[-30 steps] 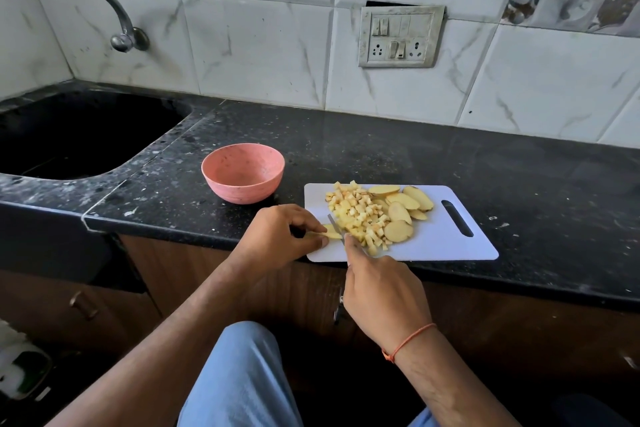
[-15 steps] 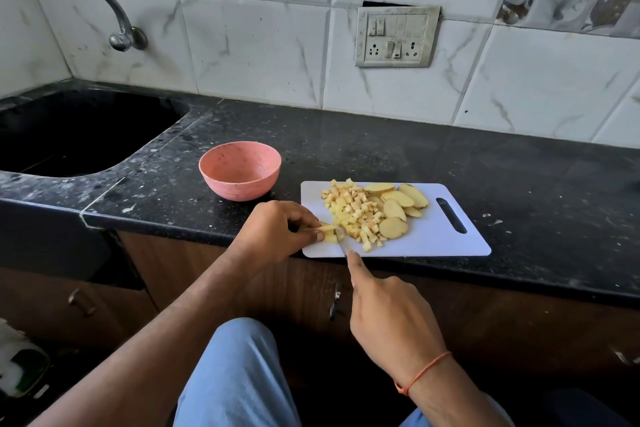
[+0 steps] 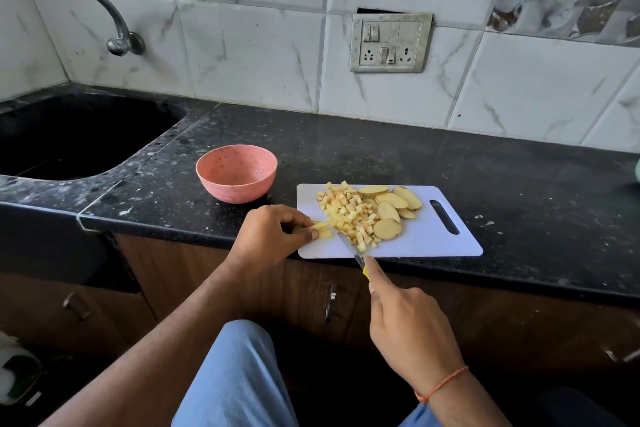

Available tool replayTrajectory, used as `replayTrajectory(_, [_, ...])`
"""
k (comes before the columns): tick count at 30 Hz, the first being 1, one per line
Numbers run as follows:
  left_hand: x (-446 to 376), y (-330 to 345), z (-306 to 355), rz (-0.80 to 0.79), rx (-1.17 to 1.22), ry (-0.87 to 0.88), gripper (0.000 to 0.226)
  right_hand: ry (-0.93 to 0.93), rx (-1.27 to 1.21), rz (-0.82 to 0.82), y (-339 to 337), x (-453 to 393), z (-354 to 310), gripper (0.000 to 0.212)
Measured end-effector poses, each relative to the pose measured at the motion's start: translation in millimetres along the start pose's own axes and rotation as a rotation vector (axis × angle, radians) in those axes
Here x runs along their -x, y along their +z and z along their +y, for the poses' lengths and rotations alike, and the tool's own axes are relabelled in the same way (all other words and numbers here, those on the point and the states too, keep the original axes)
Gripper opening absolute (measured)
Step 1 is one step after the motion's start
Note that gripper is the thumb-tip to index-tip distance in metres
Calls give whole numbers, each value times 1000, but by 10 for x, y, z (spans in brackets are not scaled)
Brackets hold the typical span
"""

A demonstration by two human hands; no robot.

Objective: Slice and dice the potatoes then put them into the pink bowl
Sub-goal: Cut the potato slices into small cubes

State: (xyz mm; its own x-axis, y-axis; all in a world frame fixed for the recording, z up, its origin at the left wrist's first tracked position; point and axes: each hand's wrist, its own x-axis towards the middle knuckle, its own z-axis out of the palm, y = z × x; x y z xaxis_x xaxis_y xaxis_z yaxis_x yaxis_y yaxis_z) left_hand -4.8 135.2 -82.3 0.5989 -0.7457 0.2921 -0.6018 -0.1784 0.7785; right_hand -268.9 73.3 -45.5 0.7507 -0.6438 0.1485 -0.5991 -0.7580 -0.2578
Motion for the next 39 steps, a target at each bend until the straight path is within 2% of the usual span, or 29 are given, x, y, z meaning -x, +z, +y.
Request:
replayTrajectory(4, [24, -18, 4, -17, 48, -32, 23, -6, -52, 27, -18, -71, -59, 57])
replayTrajectory(12, [5, -51, -48, -40, 119, -25, 13, -22, -99, 59, 87, -170, -220, 58])
replayTrajectory(16, [9, -57, -62, -56, 98, -8, 19, -21, -79, 65, 133, -213, -275, 58])
replayTrajectory(21, [-1, -76, -94, -104, 72, 55, 16, -8, -72, 57, 167, -204, -302, 58])
replayTrajectory(32, [-55, -21, -120, -57, 61, 92, 11, 15, 91, 48, 290, -365, -509, 60])
replayTrajectory(39, [-87, 0, -155, -66, 73, 108, 13, 6, 57, 10, 328, -597, -579, 61])
